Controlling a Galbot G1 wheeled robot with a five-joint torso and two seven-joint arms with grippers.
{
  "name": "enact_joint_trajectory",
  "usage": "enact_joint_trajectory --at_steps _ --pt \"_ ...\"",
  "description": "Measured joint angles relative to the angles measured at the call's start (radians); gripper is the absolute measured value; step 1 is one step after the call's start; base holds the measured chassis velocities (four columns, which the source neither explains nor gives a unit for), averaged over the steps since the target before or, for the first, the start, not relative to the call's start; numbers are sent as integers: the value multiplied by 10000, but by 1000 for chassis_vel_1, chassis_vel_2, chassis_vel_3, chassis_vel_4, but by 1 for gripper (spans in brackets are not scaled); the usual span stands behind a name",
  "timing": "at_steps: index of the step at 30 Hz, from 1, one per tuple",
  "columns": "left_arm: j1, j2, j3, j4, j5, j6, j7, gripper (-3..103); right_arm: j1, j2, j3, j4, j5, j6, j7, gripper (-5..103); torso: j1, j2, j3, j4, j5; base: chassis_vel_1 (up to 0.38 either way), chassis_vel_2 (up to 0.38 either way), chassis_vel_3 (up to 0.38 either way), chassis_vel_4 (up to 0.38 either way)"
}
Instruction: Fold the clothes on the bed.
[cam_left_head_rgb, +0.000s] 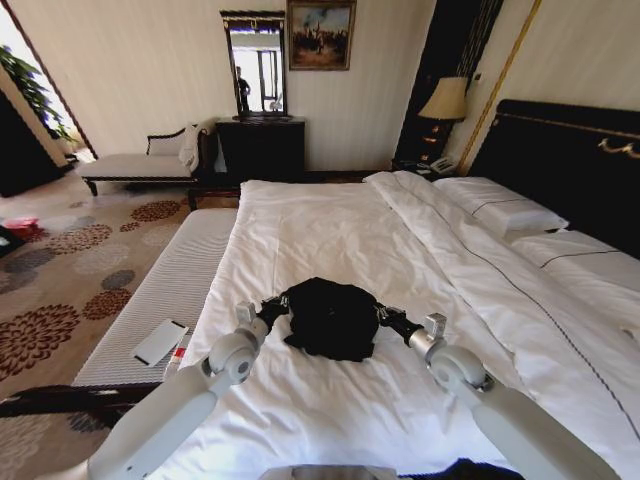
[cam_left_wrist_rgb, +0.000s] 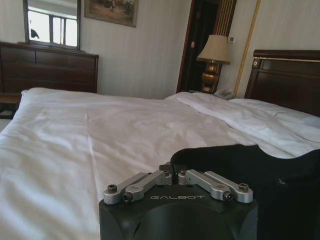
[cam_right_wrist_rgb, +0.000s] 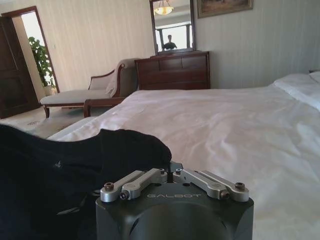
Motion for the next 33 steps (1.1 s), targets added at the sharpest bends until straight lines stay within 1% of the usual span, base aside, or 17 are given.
enact_joint_trajectory --at_steps 1,2,3,5,7,10,11,15,17,20,21,24,25,26,29,30,33 --pt "116 235 -173 -248 99 22 58 0 -48 -33 234 232 -91 6 13 0 1 0 0 2 0 0 0 0 0" --pt "116 235 -173 -248 99 22 58 0 -48 -33 234 232 -91 6 13 0 1 0 0 2 0 0 0 0 0" --pt "195 426 -312 -453 203 29 97 0 -72 -66 384 392 -149 6 34 0 1 0 0 2 0 0 0 0 0" --pt "392 913 -648 -1159 347 48 192 0 -166 -228 941 1092 -267 -59 159 0 1 0 0 2 -1 0 0 0 0" --pt "452 1028 -782 -1392 343 59 192 0 -190 -288 1103 1313 -255 -96 206 0 0 0 0 1 -1 0 0 0 0" --pt "543 1550 -1362 -2470 224 126 157 0 -224 -725 1792 2240 137 -218 403 0 -1 1 -1 1 1 0 0 0 0" --pt "543 1550 -1362 -2470 224 126 157 0 -224 -725 1792 2240 137 -218 403 0 -1 1 -1 1 1 0 0 0 0" --pt "-22 1979 -1592 -3279 -130 175 -3 0 -19 -1263 2151 2860 435 -318 627 0 1 0 2 0 0 0 0 0 0" --pt "-146 2059 -1644 -3406 -234 184 -30 0 20 -1345 2230 2974 500 -347 672 0 1 0 2 0 2 0 0 0 0" --pt "-394 2477 -2062 -3880 -739 201 -96 0 128 -1591 2634 3381 760 -406 889 0 1 0 1 -2 2 0 0 0 0" --pt "-394 2477 -2062 -3880 -739 201 -96 0 128 -1591 2634 3381 760 -406 889 0 1 0 1 -2 2 0 0 0 0" --pt "-270 2789 -2740 -4332 -1251 204 -108 0 152 -1767 3113 3695 1034 -457 1073 0 1 0 1 0 1 0 0 0 0" --pt "-143 2945 -3119 -4587 -1504 203 -106 0 159 -1866 3383 3869 1210 -497 1170 0 1 0 1 1 2 0 0 0 0" --pt "-143 2945 -3119 -4587 -1504 203 -106 0 159 -1866 3383 3869 1210 -497 1170 0 1 0 1 1 2 0 0 0 0" --pt "272 3256 -4123 -4766 -2065 200 -107 0 163 -2151 4287 4303 1771 -628 1426 0 1 0 1 0 2 0 0 0 0" --pt "272 3256 -4123 -4766 -2065 200 -107 0 163 -2151 4287 4303 1771 -628 1426 0 1 0 1 0 2 0 0 0 0" --pt "1047 3380 -5359 -4773 -2437 174 -107 0 245 -2381 4911 4573 2315 -712 1631 0 1 0 1 -6 0 0 0 0 0"
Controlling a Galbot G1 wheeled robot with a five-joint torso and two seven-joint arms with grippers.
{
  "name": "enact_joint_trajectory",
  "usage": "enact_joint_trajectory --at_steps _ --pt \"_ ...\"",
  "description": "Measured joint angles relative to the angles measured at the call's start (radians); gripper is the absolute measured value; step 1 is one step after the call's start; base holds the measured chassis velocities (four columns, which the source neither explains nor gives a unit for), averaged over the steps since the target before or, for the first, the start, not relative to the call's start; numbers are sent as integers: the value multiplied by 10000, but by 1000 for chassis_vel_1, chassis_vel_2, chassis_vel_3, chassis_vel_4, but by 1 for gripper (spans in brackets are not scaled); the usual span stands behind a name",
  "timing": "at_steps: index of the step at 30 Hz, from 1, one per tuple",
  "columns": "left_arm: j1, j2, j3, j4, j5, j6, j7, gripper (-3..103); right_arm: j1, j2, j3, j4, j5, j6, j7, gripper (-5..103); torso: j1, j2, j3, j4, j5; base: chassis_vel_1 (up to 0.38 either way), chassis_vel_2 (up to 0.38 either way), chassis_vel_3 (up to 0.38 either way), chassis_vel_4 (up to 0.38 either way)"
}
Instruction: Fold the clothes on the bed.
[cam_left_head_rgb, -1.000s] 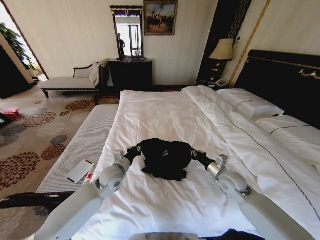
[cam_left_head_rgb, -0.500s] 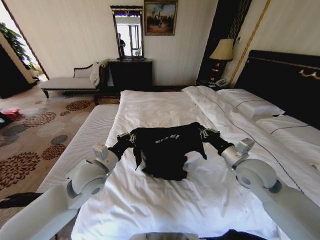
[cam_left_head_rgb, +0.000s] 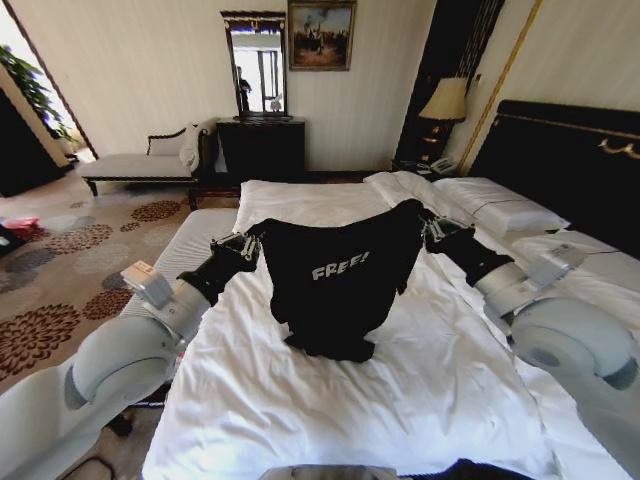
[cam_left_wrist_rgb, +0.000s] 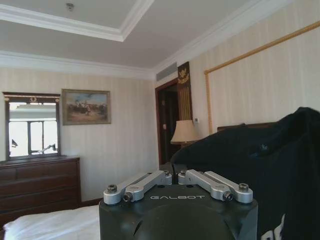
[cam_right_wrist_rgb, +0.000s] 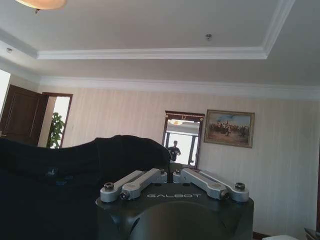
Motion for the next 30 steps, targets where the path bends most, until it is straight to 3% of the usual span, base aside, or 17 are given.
enact_joint_trajectory --at_steps 2,3,6,9,13,20,26,28,29,30 --pt "1001 67 -1600 14 -424 -42 23 0 6 -194 552 280 510 -37 133 0 0 0 0 13 -1 0 0 0 0" --pt "1001 67 -1600 14 -424 -42 23 0 6 -194 552 280 510 -37 133 0 0 0 0 13 -1 0 0 0 0" --pt "1269 154 -2846 19 -1319 -57 -60 0 -174 -267 1545 648 1180 -131 279 0 0 1 0 3 0 0 0 0 0" --pt "1278 225 -3250 22 -1725 -73 -128 0 -289 -349 2257 699 1673 -215 387 0 0 0 -1 6 -2 0 0 0 0" --pt "1375 327 -3856 28 -2148 -168 93 0 -1203 -393 4404 708 2544 -371 432 0 0 0 0 1 2 0 0 0 0" --pt "1180 570 -3954 62 -2361 -237 325 0 -1371 -433 4655 676 2535 -368 375 0 0 0 -1 7 1 0 0 0 0" --pt "1213 624 -4582 68 -2769 -246 243 0 -1344 -372 4574 664 2402 -339 405 0 2 -1 1 6 0 0 0 0 0" --pt "1222 702 -5676 66 -3923 -137 43 0 -1348 -293 4574 666 2399 -328 421 0 1 -2 1 6 -1 0 0 0 0" --pt "1222 702 -5676 66 -3923 -137 43 0 -1348 -293 4574 666 2399 -328 421 0 1 -2 1 6 -1 0 0 0 0" --pt "1200 860 -6190 65 -4450 -102 12 0 -1348 -304 4685 666 2468 -326 422 0 1 -1 1 7 1 0 0 0 0"
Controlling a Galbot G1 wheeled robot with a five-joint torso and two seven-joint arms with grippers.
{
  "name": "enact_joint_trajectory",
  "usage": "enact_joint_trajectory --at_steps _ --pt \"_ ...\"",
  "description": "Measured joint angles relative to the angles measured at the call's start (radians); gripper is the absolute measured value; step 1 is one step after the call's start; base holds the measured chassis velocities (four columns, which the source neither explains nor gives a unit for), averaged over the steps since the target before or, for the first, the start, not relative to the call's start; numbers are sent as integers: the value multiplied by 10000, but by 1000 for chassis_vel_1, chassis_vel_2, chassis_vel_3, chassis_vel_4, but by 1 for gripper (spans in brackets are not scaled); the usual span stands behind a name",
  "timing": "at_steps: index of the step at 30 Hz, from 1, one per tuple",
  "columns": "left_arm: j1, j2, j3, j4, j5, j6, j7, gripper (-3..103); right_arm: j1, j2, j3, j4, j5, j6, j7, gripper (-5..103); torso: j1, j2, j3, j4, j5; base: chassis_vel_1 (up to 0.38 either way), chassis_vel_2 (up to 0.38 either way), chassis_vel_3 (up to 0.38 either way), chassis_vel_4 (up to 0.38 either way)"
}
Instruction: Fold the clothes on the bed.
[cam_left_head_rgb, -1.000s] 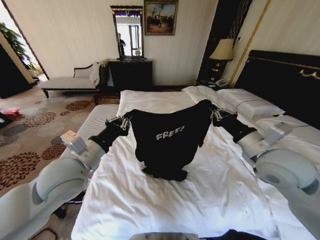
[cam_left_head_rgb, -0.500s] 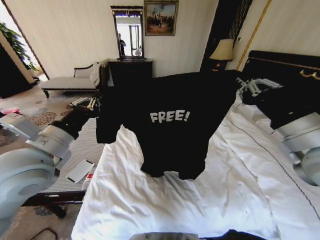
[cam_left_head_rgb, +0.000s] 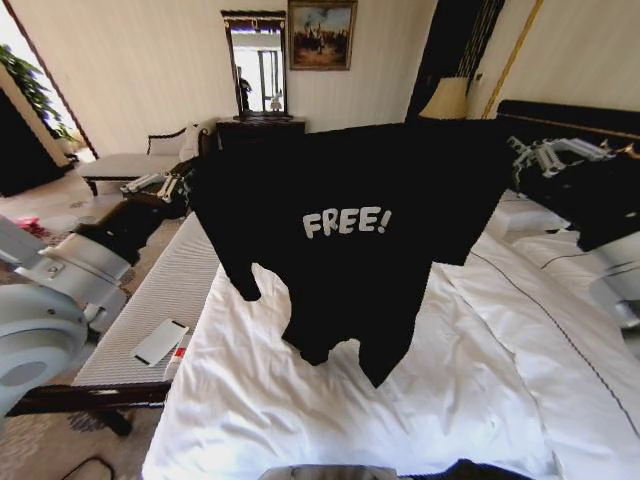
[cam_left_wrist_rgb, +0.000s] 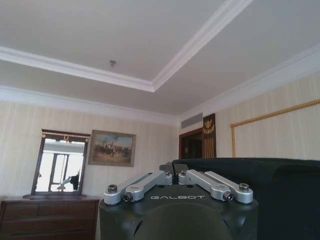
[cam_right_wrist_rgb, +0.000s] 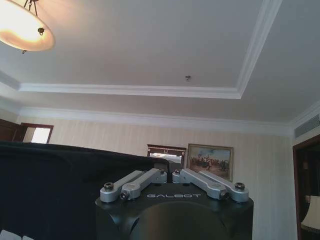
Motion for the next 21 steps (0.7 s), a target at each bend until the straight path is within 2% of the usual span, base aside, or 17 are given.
enact_joint_trajectory --at_steps 1,3,4,5,7,8,9,10,12,14,16,18,19,21 --pt "-11 71 -212 0 -204 15 -10 0 1 -8 42 0 29 1 0 0 0 0 0 0 0 0 0 0 0" --pt "-57 550 -1407 0 -1491 62 -16 0 -4 -94 442 -4 397 -10 59 0 0 0 -1 0 -2 0 0 0 0" --pt "-57 550 -1407 0 -1491 62 -16 0 -4 -94 442 -4 397 -10 59 0 0 0 -1 0 -2 0 0 0 0" --pt "-76 782 -1976 2 -2276 86 -28 0 -36 -132 722 -12 638 -35 98 0 0 0 0 0 -1 0 0 0 0" --pt "-106 1051 -2640 7 -3211 102 -55 0 -141 -165 1138 -21 942 -69 129 0 0 0 0 0 0 0 0 0 0" --pt "-115 1263 -3209 9 -4096 108 -105 0 -303 -170 1624 -27 1248 -120 144 0 0 0 0 -1 2 0 0 0 0" --pt "-113 1354 -3528 10 -4530 113 -138 0 -386 -169 1857 -27 1342 -140 144 0 0 0 -1 -3 2 0 0 0 0" --pt "-113 1354 -3528 10 -4530 113 -138 0 -386 -169 1857 -27 1342 -140 144 0 0 0 -1 -3 2 0 0 0 0" --pt "-60 1424 -3879 9 -5030 141 -203 0 -630 -104 2304 -27 1434 -172 141 0 -1 1 -2 -2 1 0 0 0 0" --pt "-57 1395 -3816 9 -5059 162 -250 0 -693 -62 2370 -26 1436 -196 132 0 -1 1 -2 -2 0 0 0 0 0" --pt "-60 1236 -3338 8 -4951 222 -351 0 -761 20 2294 -27 1382 -287 127 0 -2 1 -2 -3 -1 0 0 0 0" --pt "-70 972 -2551 11 -4466 300 -422 0 -705 109 1652 -26 1101 -387 137 0 -1 1 -2 -3 -3 0 0 0 0" --pt "-70 972 -2551 11 -4466 300 -422 0 -705 109 1652 -26 1101 -387 137 0 -1 1 -2 -3 -3 0 0 0 0" --pt "-115 635 -1307 25 -3556 341 -465 0 -559 276 565 -33 543 -488 213 0 -1 0 -1 1 -1 0 0 0 0"
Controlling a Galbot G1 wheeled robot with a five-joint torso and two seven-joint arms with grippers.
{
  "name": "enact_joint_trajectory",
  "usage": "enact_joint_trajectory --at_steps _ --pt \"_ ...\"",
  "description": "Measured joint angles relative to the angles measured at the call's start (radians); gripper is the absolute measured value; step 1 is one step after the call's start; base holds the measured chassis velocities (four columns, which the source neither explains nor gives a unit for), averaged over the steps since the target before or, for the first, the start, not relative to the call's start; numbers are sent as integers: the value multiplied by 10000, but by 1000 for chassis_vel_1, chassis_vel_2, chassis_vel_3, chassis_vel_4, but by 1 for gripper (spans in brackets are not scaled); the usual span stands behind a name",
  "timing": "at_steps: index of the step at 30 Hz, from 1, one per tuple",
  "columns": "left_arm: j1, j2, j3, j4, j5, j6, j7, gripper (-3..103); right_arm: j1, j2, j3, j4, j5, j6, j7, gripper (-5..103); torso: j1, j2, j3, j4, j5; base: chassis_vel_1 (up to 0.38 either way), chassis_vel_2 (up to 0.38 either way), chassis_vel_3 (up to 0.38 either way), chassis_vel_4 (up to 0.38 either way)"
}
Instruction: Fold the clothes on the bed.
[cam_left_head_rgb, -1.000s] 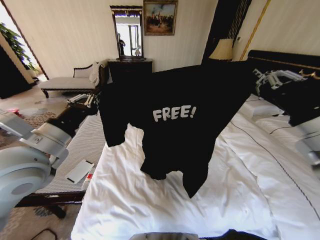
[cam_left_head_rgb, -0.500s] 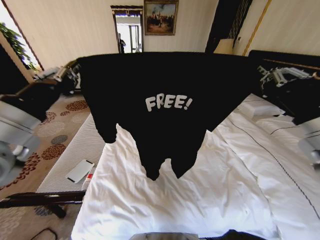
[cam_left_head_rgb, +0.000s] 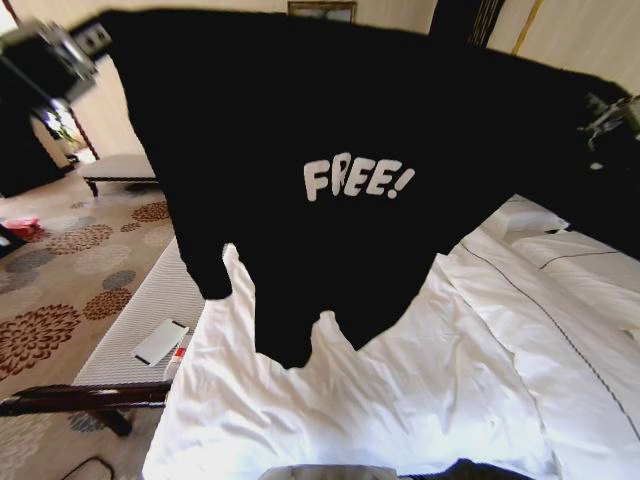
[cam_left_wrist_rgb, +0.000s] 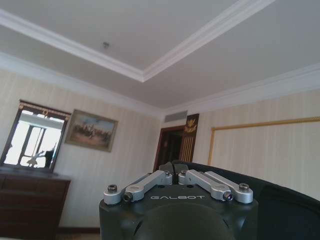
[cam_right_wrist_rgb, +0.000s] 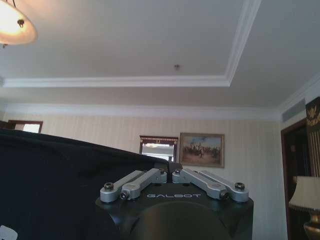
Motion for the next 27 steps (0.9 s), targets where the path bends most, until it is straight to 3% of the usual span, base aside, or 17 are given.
enact_joint_trajectory --at_steps 3,5,7,13,15,18,19,24,27 --pt "-13 -633 2236 30 1665 71 -54 0 85 341 -1646 -32 -1025 -57 -18 0 2 0 2 -3 1 0 0 0 0" --pt "24 -773 2597 36 1964 89 -45 0 96 410 -1978 -35 -1240 -58 -63 0 2 -1 2 -6 1 0 0 0 0" --pt "138 -1299 3657 48 2966 168 109 0 346 490 -3260 -79 -1993 -36 -227 0 1 -1 2 -4 -1 0 0 0 0" --pt "-97 -1750 4795 43 4005 228 342 0 1037 424 -4778 -1245 -3090 389 -642 0 0 1 1 -3 2 0 0 0 0" --pt "-414 -2053 5876 161 4747 227 389 0 1763 462 -5844 -1841 -3557 604 -810 0 0 0 1 -2 2 0 0 0 0" --pt "-1263 -2580 7689 825 5855 186 383 0 3055 728 -7660 -2747 -3985 907 -972 0 1 0 1 -2 5 0 0 0 0" --pt "-1263 -2580 7689 825 5855 186 383 0 3055 728 -7660 -2747 -3985 907 -972 0 1 0 1 -2 5 0 0 0 0" --pt "-2969 -3585 10340 3359 7248 58 389 0 4774 1387 -10135 -4829 -4576 1538 -1309 0 2 0 3 -4 -1 0 0 0 0" --pt "-3334 -3823 10881 4043 7432 32 448 0 5100 1635 -10699 -5455 -4734 1676 -1370 0 3 -1 4 -4 0 0 0 0 0"
